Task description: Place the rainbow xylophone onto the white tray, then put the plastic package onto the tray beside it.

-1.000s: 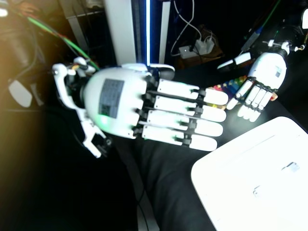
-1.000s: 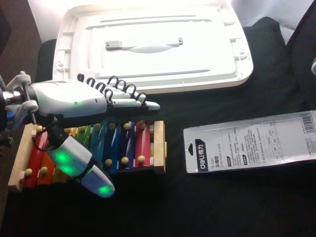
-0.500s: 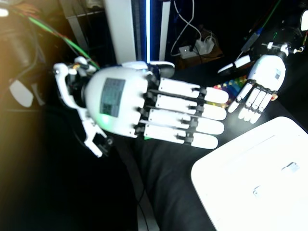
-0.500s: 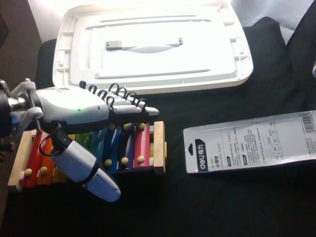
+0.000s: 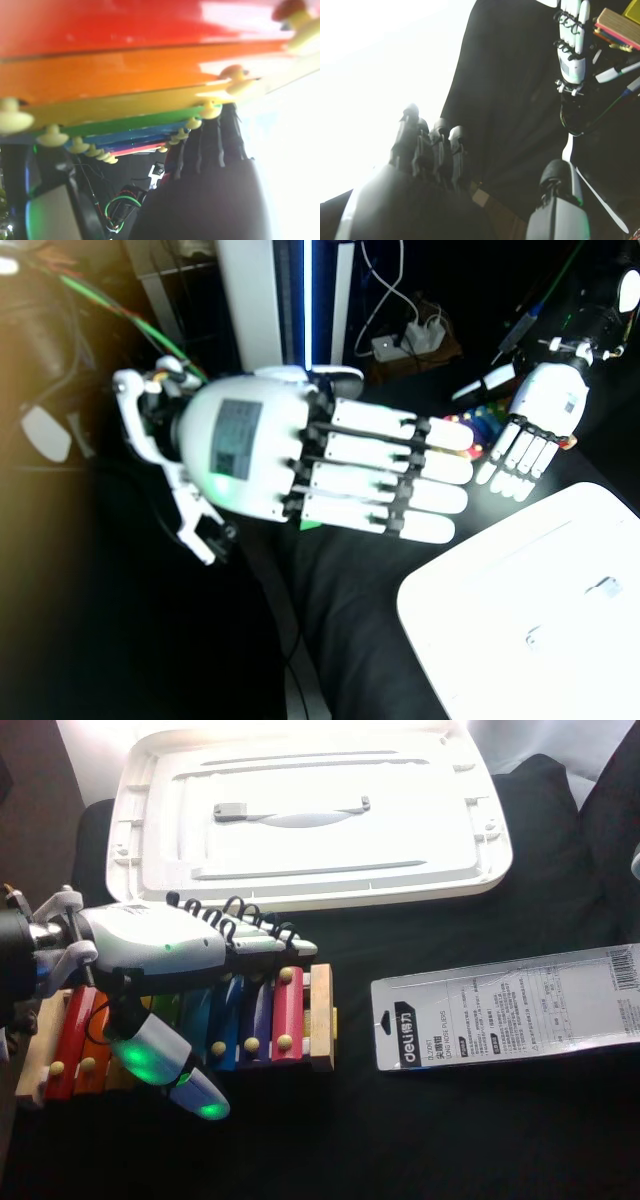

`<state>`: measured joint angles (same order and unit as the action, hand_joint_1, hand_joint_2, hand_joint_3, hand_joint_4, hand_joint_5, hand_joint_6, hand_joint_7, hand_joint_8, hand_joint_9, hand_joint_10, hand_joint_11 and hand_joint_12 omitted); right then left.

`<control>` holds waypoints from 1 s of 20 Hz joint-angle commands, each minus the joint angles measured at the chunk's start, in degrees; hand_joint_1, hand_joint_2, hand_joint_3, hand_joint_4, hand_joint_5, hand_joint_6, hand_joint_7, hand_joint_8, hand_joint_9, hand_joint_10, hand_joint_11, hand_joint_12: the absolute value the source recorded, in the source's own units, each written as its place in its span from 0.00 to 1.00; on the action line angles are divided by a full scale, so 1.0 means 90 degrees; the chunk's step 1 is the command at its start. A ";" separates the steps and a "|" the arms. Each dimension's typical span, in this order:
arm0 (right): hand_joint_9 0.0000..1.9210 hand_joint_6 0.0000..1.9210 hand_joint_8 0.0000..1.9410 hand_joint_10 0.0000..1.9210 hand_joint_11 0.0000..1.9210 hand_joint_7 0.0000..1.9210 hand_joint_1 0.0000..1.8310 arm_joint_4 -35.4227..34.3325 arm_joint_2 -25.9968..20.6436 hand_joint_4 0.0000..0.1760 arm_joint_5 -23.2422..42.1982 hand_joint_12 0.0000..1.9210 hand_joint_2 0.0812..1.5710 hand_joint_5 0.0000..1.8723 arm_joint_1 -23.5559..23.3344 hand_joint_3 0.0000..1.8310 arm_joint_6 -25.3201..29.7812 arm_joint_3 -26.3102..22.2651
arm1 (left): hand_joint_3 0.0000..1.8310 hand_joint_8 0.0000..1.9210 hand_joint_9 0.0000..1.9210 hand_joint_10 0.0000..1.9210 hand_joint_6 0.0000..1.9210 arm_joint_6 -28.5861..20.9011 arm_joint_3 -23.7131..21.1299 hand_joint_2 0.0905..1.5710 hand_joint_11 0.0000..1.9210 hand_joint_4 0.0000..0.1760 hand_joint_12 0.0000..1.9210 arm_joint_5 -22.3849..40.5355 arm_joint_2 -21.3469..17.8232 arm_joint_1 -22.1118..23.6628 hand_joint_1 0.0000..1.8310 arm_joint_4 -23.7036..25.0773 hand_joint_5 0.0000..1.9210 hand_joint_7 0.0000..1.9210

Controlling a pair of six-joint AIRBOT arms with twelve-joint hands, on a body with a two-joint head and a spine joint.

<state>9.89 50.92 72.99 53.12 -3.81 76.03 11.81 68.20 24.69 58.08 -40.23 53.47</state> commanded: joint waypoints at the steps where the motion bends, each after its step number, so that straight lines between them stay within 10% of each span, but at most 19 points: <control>1: 0.00 0.00 0.00 0.00 0.04 0.10 0.38 -0.0328 -0.0002 0.00 0.0705 0.03 0.52 0.16 -0.0043 0.00 0.0052 -0.0005 | 0.01 0.00 0.06 0.01 0.00 0.0067 0.0035 0.54 0.06 0.11 0.03 0.0393 0.0049 0.0043 0.53 -0.0173 0.02 0.05; 9: 0.00 0.00 0.00 0.00 0.03 0.09 0.39 -0.0323 -0.0002 0.00 0.0726 0.03 0.55 0.15 -0.0043 0.01 0.0052 -0.0007 | 0.00 0.00 0.28 0.00 0.00 0.0067 0.0067 0.66 0.11 0.03 0.37 0.0480 0.0061 0.0031 0.59 -0.0337 0.23 0.27; 18: 0.00 0.00 0.00 0.00 0.03 0.08 0.39 -0.0322 0.0018 0.00 0.0727 0.03 0.55 0.15 -0.0043 0.00 0.0052 -0.0002 | 0.00 0.00 0.31 0.01 0.00 0.0240 0.0128 0.71 0.09 0.38 0.55 0.0627 0.0061 0.0034 0.51 -0.0732 0.21 0.26; 20: 0.01 0.00 0.00 0.00 0.03 0.08 0.38 -0.0322 0.0023 0.00 0.0727 0.04 0.54 0.15 -0.0043 0.00 0.0052 0.0002 | 0.00 0.01 0.34 0.03 0.02 0.0271 0.0128 0.72 0.09 0.30 0.59 0.0634 0.0071 0.0038 0.56 -0.0749 0.26 0.28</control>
<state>9.93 50.94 73.10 53.12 -3.81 76.03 13.72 69.23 27.07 58.28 -40.21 48.23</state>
